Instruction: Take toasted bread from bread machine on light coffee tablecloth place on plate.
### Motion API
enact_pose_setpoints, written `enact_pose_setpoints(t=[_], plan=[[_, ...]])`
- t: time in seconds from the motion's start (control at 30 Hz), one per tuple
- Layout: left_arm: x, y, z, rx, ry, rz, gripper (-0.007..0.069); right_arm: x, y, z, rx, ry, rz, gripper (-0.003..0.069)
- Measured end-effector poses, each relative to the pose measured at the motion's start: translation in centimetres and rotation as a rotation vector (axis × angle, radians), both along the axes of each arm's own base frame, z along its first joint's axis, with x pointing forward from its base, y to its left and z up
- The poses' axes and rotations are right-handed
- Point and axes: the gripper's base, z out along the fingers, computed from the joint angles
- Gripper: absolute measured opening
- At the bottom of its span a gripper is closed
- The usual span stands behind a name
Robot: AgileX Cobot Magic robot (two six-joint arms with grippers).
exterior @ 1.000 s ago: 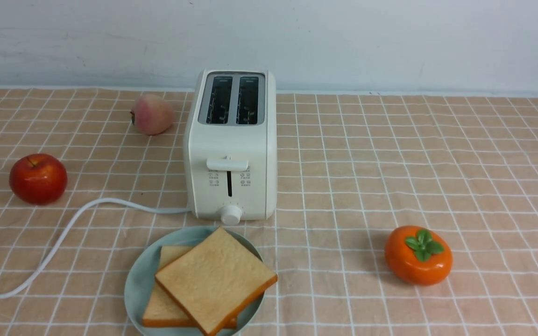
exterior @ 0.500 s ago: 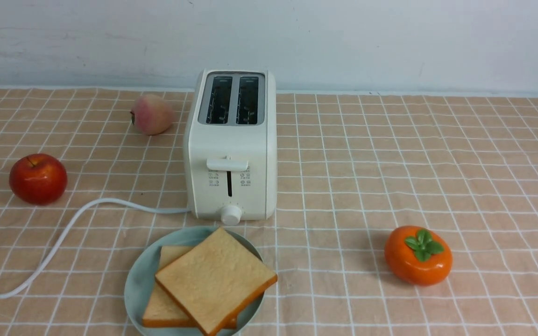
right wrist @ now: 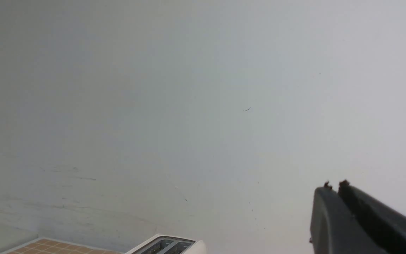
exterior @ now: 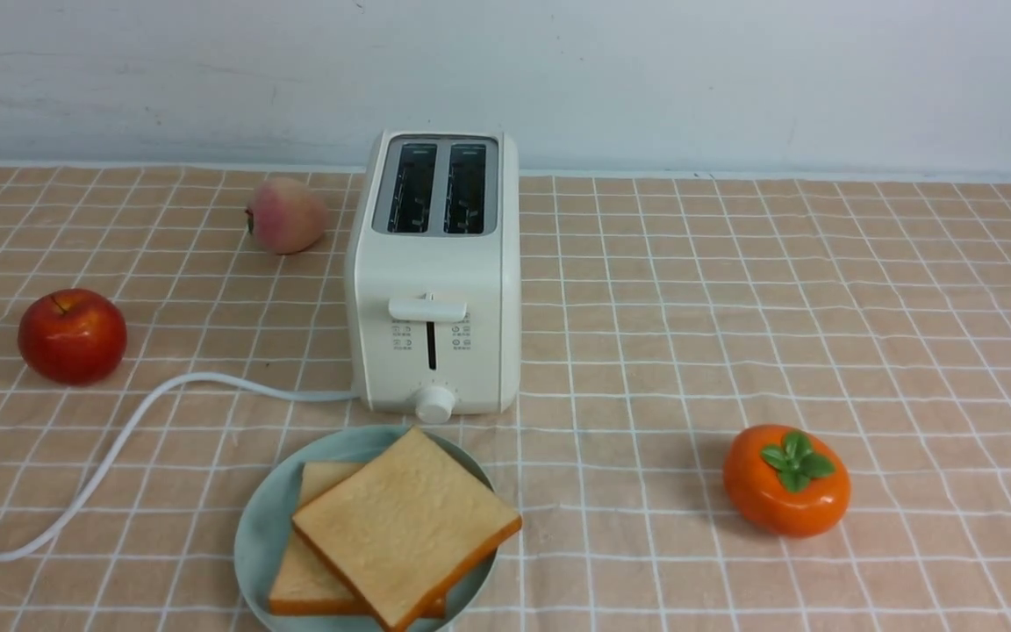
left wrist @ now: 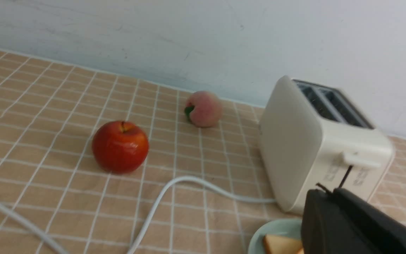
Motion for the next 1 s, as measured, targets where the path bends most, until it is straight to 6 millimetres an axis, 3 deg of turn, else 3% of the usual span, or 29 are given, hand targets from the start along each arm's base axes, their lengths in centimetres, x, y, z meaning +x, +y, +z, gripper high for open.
enact_pose_setpoints(t=[0.03, 0.07, 0.13, 0.17, 0.27, 1.0], plan=[[0.1, 0.0, -0.4, 0.0, 0.004, 0.001, 0.0009, 0.0, 0.0, 0.0, 0.0, 0.0, 0.0, 0.0036], [0.1, 0.0, -2.8, 0.009, 0.013, 0.007, 0.0012, 0.0, 0.0, 0.0, 0.0, 0.0, 0.0, 0.0038], [0.3, 0.0, -5.2, 0.012, 0.045, 0.009, 0.0015, 0.0, 0.0, 0.0, 0.0, 0.0, 0.0, 0.004], [0.6, 0.0, -7.5, 0.017, 0.101, 0.009, 0.0017, 0.0, 0.0, 0.0, 0.0, 0.001, 0.0, 0.0041], [0.4, 0.0, -9.2, 0.027, 0.201, 0.007, 0.0017, 0.0, 0.0, 0.0, 0.0, 0.001, 0.0, 0.0047], [0.4, -0.1, -9.4, -0.002, 0.219, -0.001, 0.0036, 0.0, 0.0, 0.0, 0.0, -0.001, 0.0, 0.0081]])
